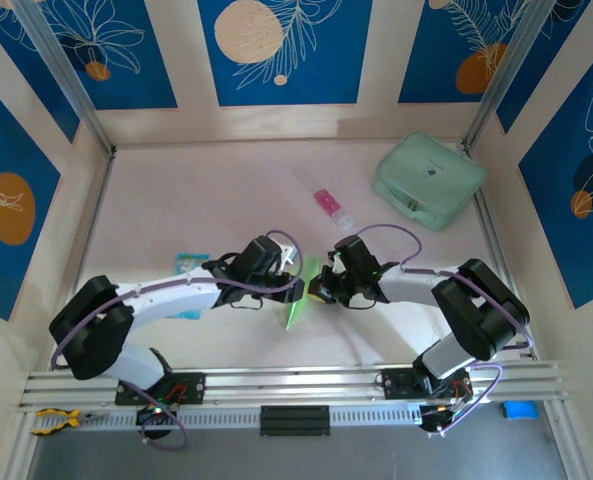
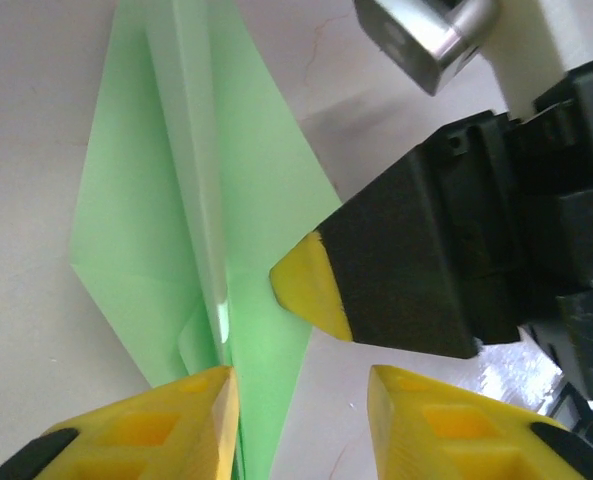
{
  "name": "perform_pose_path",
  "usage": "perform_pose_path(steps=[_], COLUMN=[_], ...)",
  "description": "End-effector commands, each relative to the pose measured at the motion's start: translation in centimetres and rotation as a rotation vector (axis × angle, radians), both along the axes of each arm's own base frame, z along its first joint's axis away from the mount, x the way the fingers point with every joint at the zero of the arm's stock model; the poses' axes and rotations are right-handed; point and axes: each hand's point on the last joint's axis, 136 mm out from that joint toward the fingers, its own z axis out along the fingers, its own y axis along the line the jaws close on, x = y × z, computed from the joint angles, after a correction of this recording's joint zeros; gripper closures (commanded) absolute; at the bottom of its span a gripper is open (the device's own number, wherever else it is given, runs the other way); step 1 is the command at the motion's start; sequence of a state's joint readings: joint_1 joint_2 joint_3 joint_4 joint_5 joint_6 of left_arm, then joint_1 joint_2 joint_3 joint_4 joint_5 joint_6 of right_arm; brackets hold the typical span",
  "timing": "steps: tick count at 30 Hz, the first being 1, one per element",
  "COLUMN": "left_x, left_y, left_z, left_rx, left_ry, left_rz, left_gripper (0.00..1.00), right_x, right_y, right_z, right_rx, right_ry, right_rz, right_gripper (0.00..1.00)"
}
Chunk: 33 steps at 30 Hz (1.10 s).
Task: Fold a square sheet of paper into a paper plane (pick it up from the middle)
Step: Move a paper plane to the center of the table.
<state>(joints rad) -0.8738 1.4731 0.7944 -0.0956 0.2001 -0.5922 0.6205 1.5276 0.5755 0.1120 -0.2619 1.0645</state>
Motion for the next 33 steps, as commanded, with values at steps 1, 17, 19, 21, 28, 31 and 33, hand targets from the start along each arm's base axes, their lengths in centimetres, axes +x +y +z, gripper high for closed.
perform_pose_path(steps=[1, 17, 19, 21, 28, 31, 33], left_x=[-0.1, 0.5, 0.4, 0.3, 0.0, -0.2, -0.3], left_y=[-0.2, 0.1, 0.1, 0.0, -0.3, -0.5, -0.6], left_z=[-1.3, -3.6, -3.8, -3.8, -4.2, -4.5, -4.6], left_rx=[0.027, 0.121, 0.121, 0.115, 0.114, 0.096, 0.097], left_ry=[0.010, 0.011, 0.015, 0.019, 0.041, 0.048, 0.053], left_rz=[-0.018, -0.038, -0.041, -0.042, -0.058, -0.069, -0.073], left_gripper=[0.58, 0.54, 0.55, 0.56, 0.59, 0.60, 0.60], right_x=[-0.4, -0.3, -0.3, -0.4, -0.4, -0.3, -0.3], right_y=[-0.2, -0.2, -0.1, -0.2, -0.2, -0.1, 0.0], right_z=[0.1, 0.2, 0.3, 0.2, 0.2, 0.3, 0.4], right_rx=[0.011, 0.015, 0.017, 0.016, 0.015, 0.020, 0.026], right_ry=[0.011, 0.013, 0.013, 0.014, 0.017, 0.016, 0.013], right_rz=[0.003, -0.002, -0.001, -0.001, -0.003, -0.003, 0.000], right_gripper=[0.91, 0.91, 0.91, 0.91, 0.92, 0.91, 0.91])
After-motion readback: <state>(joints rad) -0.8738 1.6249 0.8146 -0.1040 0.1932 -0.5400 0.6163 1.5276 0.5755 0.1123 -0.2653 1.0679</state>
